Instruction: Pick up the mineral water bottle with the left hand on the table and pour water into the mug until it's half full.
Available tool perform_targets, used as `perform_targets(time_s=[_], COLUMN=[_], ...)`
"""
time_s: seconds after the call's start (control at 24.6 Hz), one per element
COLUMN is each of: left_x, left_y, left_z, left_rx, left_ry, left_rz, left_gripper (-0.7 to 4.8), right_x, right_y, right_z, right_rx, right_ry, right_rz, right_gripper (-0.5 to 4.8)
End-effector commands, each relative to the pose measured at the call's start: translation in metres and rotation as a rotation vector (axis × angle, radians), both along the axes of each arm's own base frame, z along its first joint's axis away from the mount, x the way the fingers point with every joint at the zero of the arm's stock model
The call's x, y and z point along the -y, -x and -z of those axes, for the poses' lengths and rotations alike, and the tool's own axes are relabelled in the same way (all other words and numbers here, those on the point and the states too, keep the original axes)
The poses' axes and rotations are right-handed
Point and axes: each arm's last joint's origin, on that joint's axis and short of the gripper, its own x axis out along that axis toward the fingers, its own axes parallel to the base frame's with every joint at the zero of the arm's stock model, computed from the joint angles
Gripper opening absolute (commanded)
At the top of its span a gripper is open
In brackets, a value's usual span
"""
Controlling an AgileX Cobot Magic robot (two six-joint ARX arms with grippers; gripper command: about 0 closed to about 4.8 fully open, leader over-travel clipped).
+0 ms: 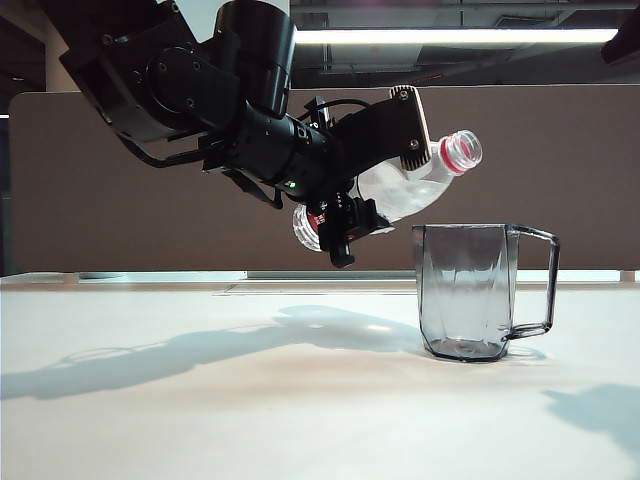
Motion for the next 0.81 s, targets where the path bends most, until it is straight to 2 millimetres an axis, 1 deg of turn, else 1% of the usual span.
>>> perform_targets(time_s=[0.04, 0.2, 0.41, 0.53, 0.73, 0.81], left_x=[0.0013, 0.0013, 0.0012, 0.0011, 0.0021, 0.0023], left_y=[-0.0009, -0.0009, -0.0013, -0.0014, -0.0046, -0.0047], left_z=[-0.015, -0.0151, -0.0194, -0.02, -0.0103, -0.0103], left_rx=[0.107, 0.144, 0.18, 0.205, 0.206, 0.214], left_ry=[0.017, -0.021, 0.005, -0.012, -0.031, -0.031], left_rz=[0.011, 0.018, 0.015, 0.017, 0.016, 0.017], left_gripper=[2.73, 2.73, 2.73, 2.73, 2.73, 2.73], right_x=[0.0002, 0.0002, 0.0001, 0.0001, 0.0002, 0.0002], right_y=[0.0003, 0.0003, 0.0004, 0.0004, 0.0004, 0.0005], right_z=[-0.0033, -0.0033, -0.0033, -0.0033, -0.0033, -0.0033], right_rx=[0.019, 0.019, 0.018, 0.018, 0.018, 0.019], right_ry=[-0.009, -0.009, -0.009, -0.009, -0.009, -0.01], right_rz=[-0.002, -0.003, -0.006, -0.006, -0.006, -0.006], right_gripper=[-0.08, -0.08, -0.08, -0.08, -0.08, -0.08])
